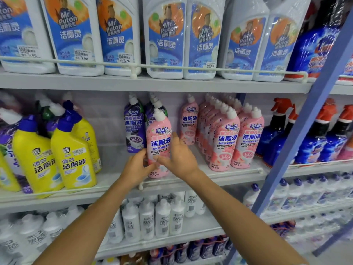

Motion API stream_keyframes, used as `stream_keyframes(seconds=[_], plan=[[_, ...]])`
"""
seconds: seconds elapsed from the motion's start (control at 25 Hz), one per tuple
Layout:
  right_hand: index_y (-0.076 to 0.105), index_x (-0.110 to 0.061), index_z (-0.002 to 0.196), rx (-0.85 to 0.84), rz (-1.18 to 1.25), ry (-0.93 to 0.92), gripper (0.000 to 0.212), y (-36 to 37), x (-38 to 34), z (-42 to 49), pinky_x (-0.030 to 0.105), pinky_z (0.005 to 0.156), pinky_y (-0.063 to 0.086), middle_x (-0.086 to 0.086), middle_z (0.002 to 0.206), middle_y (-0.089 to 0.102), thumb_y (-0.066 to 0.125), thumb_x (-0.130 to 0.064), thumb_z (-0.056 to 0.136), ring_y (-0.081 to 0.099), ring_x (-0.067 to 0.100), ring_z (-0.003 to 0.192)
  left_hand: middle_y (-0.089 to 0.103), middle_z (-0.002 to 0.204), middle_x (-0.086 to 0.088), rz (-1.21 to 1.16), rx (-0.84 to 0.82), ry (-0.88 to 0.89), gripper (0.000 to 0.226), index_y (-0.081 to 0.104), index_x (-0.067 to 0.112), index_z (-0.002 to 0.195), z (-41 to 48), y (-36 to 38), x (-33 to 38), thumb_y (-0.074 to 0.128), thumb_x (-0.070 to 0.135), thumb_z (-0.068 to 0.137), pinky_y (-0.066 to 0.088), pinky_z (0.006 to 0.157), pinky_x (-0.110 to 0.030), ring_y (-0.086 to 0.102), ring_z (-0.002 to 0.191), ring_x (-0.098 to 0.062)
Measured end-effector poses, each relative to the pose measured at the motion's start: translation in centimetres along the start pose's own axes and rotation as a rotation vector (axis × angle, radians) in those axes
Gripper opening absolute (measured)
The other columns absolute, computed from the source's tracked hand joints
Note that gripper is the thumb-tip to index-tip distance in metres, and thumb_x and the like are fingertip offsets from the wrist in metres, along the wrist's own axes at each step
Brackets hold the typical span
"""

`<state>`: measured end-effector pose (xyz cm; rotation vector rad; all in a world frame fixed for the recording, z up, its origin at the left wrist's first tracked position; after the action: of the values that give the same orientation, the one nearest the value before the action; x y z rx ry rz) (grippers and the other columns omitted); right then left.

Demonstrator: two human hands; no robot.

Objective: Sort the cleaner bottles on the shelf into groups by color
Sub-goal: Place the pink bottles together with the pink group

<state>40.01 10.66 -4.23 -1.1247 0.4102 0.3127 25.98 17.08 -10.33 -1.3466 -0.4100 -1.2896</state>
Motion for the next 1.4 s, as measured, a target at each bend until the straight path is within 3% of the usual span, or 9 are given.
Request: stream_keyframes(seconds=[0.16,0.36,0.56,0.76,0.96,1.16,1.24,1.4], plan=[[0.021,-0.013,0.152,0.185,0.186,0.145,0.106,1.7,-0.9,-0.2,0.043,0.091,0.053,0.01,0.132,0.053,0.083,-0.046,0.073,0.058,0.031,0.118,0.074,0.099,0.011,0.125,0.027,0.0,0.04,0.061,0.025,0.117,-0.2,-0.4,0.3,0.079,0.029,0.081,0.061,0.082,-0.041,0.071,0.088,-0.005],[0.018,-0.017,0.154,0.204,0.208,0.121,0.107,2.3,-0.6,-0.2,0.043,0.092,0.052,0.008,0.135,0.05,0.082,-0.049,0.075,0.057,0.029,0.12,0.07,0.112,0.009,0.313,-0.054,0.007,0.035,0.057,0.027,0.118,-0.6,-1.3,0.5,0.073,0.035,0.088,0.057,0.082,-0.032,0.067,0.096,-0.006],[0.022,-0.018,0.152,0.219,0.215,0.099,0.102,2.4,0.2,0.5,0.043,0.09,0.055,0.006,0.135,0.052,0.083,-0.046,0.075,0.06,0.025,0.115,0.065,0.12,0.003,0.632,-0.145,0.069,0.053,0.048,0.027,0.125,-1.6,-2.9,0.3,0.061,0.062,0.087,0.056,0.083,-0.042,0.063,0.107,-0.018],[0.029,-0.019,0.144,0.239,0.182,0.138,0.094,1.8,2.2,1.8,0.045,0.081,0.058,0.007,0.128,0.058,0.083,-0.05,0.073,0.066,0.029,0.106,0.058,0.136,-0.005,0.908,-0.145,0.116,0.061,0.048,0.021,0.134,-2.1,-3.9,0.7,0.051,0.064,0.092,0.047,0.098,-0.04,0.054,0.124,-0.026],[0.023,-0.011,0.149,0.256,0.088,0.18,0.099,0.2,5.3,2.7,0.042,0.074,0.055,0.016,0.136,0.051,0.081,-0.049,0.078,0.065,0.038,0.102,0.043,0.155,-0.007,0.994,-0.134,0.056,0.093,0.04,0.018,0.147,-2.4,-5.2,-0.2,0.018,0.08,0.081,0.039,0.111,-0.041,0.041,0.141,-0.029],[0.029,-0.007,0.148,0.363,0.128,0.203,0.096,-1.8,9.8,3.6,0.047,0.082,0.056,0.016,0.132,0.054,0.083,-0.043,0.077,0.061,0.038,0.11,0.034,0.16,-0.006,1.028,-0.142,0.007,0.108,0.033,0.019,0.153,-2.8,-5.8,-0.8,0.003,0.082,0.071,0.033,0.114,-0.039,0.033,0.146,-0.025],[0.037,-0.007,0.14,0.387,0.2,0.232,0.085,-2.0,11.5,4.2,0.045,0.086,0.055,0.014,0.126,0.059,0.085,-0.037,0.077,0.062,0.035,0.109,0.032,0.162,-0.004,1.043,-0.152,-0.012,0.107,0.03,0.02,0.155,-2.4,-5.9,-1.3,0.004,0.083,0.073,0.031,0.116,-0.039,0.03,0.148,-0.025],[0.044,-0.013,0.13,0.347,0.281,0.367,0.071,-1.3,14.0,6.2,0.047,0.092,0.056,0.01,0.121,0.064,0.085,-0.035,0.077,0.066,0.03,0.107,0.029,0.164,-0.003,1.06,-0.152,-0.029,0.085,0.026,0.021,0.158,-1.4,-5.8,-1.6,0.03,0.076,0.093,0.03,0.116,-0.039,0.027,0.15,-0.024]])
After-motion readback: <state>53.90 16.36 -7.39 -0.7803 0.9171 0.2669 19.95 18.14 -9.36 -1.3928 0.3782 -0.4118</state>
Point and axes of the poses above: each hand's wrist, its own z-axis towards the middle knuckle, its own y-axis out of the palm, x = y × z, the point moved 10 cm from there along z, towards the middle knuckle
